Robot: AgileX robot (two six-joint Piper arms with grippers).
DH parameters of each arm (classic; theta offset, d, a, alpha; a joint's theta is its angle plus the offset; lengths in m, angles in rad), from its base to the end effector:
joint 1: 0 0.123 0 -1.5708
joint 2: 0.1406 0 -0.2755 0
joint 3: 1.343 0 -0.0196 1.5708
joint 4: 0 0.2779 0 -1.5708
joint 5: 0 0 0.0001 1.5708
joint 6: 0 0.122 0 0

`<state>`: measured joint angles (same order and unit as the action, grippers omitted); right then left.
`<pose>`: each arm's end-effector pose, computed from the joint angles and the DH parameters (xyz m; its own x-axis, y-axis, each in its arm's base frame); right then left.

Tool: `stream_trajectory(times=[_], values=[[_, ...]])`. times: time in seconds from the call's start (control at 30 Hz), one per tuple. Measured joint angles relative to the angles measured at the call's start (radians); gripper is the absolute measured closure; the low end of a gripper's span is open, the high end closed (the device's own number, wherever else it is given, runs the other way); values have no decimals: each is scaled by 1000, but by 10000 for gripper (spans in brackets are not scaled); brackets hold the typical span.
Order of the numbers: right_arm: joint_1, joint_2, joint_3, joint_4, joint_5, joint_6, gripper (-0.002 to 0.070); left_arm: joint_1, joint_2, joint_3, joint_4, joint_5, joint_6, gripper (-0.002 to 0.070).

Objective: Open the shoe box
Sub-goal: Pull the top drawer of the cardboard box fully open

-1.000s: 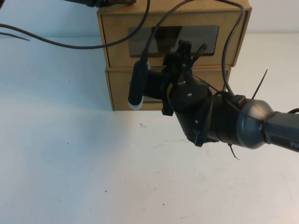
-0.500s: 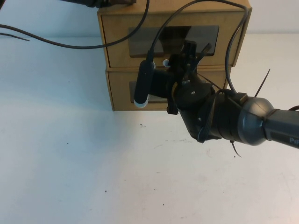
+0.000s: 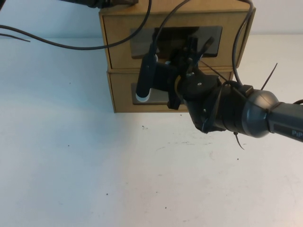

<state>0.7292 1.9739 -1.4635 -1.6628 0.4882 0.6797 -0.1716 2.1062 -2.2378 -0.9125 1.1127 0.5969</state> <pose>0.4141 0.2935 0.2231 0.0738 -0.9287 -0.3633 -0.3730 0.3122 -0.8737 0.4843 -0.1718 0.3637 -0.5612 0.1526 -0.8135 0.7123 0.5896 -0.3808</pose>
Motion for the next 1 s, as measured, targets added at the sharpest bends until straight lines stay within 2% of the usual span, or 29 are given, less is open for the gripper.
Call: stream_trajectory(times=[0.17,0.27,0.4,1.0], values=[[-12,8,-1,-7,-10,-19,347,0,1,0,0,0,0,680],[-13,8,-1,-7,-17,-22,374,0,1,0,-2,0,0,680],[-13,6,-4,-7,-15,-22,523,0,2,0,-2,-2,0,680],[20,-7,1,38,42,-32,522,0,2,0,8,2,-26,680]])
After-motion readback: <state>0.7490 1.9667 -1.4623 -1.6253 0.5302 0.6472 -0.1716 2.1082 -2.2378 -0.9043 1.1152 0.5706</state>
